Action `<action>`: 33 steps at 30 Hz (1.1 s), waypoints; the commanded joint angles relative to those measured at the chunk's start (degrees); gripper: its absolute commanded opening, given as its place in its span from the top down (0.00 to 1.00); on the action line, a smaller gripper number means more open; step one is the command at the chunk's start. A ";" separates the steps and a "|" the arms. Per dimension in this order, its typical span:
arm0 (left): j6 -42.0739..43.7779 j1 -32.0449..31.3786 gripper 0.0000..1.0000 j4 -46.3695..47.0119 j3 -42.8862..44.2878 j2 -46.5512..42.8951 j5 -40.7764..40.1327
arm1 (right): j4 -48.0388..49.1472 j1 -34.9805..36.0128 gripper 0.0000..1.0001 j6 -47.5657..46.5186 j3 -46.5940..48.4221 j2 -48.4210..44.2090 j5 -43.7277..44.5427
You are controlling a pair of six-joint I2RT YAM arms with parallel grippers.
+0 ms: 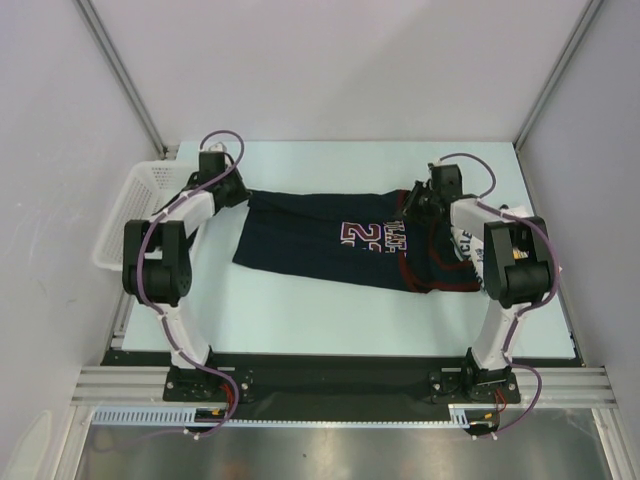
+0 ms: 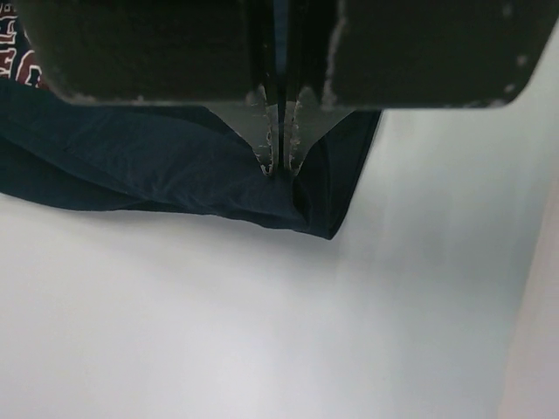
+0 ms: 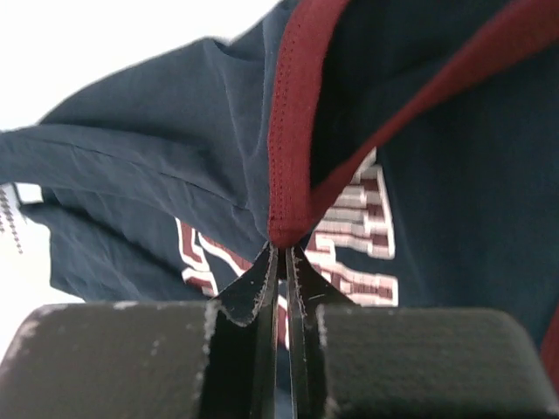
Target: Fold and stack the tank tops
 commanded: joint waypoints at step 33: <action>-3.14 0.79 0.81 4.76 -21.60 -18.17 -4.26 | 5.46 10.31 0.86 1.09 -30.87 -29.38 17.63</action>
